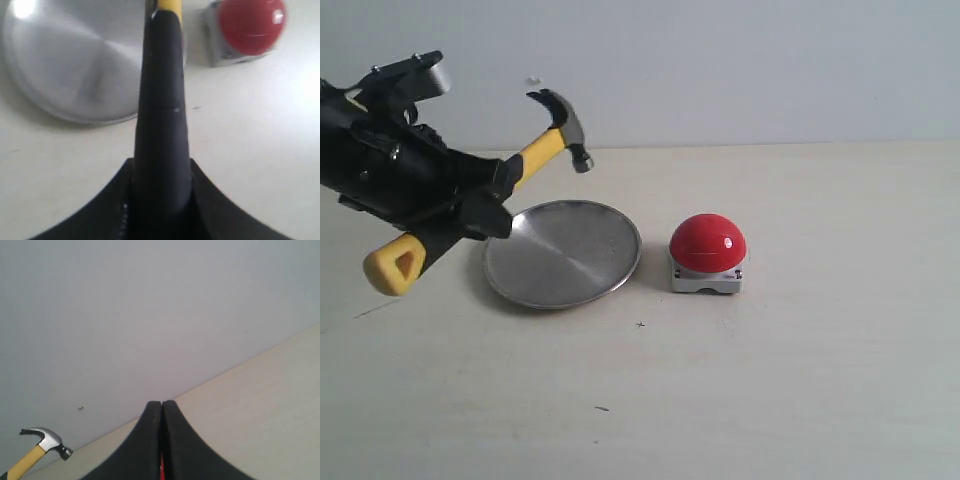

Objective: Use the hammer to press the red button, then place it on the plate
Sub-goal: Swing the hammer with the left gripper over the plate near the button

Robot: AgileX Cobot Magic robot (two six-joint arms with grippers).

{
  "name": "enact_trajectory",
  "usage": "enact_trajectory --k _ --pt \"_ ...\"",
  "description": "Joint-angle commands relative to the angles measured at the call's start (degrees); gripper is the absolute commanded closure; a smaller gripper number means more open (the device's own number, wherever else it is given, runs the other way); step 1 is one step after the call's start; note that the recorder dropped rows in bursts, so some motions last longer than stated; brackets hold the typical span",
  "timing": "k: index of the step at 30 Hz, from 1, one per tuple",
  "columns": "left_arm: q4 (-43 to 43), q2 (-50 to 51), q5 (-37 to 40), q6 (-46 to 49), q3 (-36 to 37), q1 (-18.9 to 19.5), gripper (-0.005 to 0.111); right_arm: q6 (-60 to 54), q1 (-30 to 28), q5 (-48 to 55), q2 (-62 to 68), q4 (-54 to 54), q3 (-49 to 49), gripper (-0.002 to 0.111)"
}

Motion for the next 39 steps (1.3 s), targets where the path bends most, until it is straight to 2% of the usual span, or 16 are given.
enact_trajectory --k 1,7,8,14,22,27,30,39 --pt "-34.57 0.09 -5.79 25.88 1.12 3.31 0.107 -0.12 -0.02 -0.13 0.23 -0.14 0.27 0.108" --pt "-70.62 2.76 -11.42 51.63 8.89 3.54 0.107 -0.12 -0.02 -0.13 0.23 -0.14 0.27 0.108" --pt "-70.94 3.43 -11.27 54.90 9.64 3.54 0.107 -0.12 -0.02 -0.13 0.23 -0.14 0.27 0.108" --pt "-70.94 9.43 -10.31 54.68 9.87 3.44 0.107 -0.12 -0.02 -0.13 0.23 -0.14 0.27 0.108" --pt "-70.94 14.77 -13.36 54.30 8.14 3.44 0.107 -0.12 -0.02 -0.13 0.23 -0.14 0.27 0.108" --pt "-70.94 14.89 -6.33 53.59 7.16 3.44 0.107 -0.12 -0.02 -0.13 0.23 -0.14 0.27 0.108" --pt "-70.94 16.98 -8.26 49.40 6.21 3.24 0.107 -0.12 -0.02 -0.13 0.23 -0.14 0.27 0.108" --pt "-70.94 22.50 -11.15 46.94 1.43 3.24 0.107 -0.12 -0.02 -0.13 0.23 -0.14 0.27 0.108"
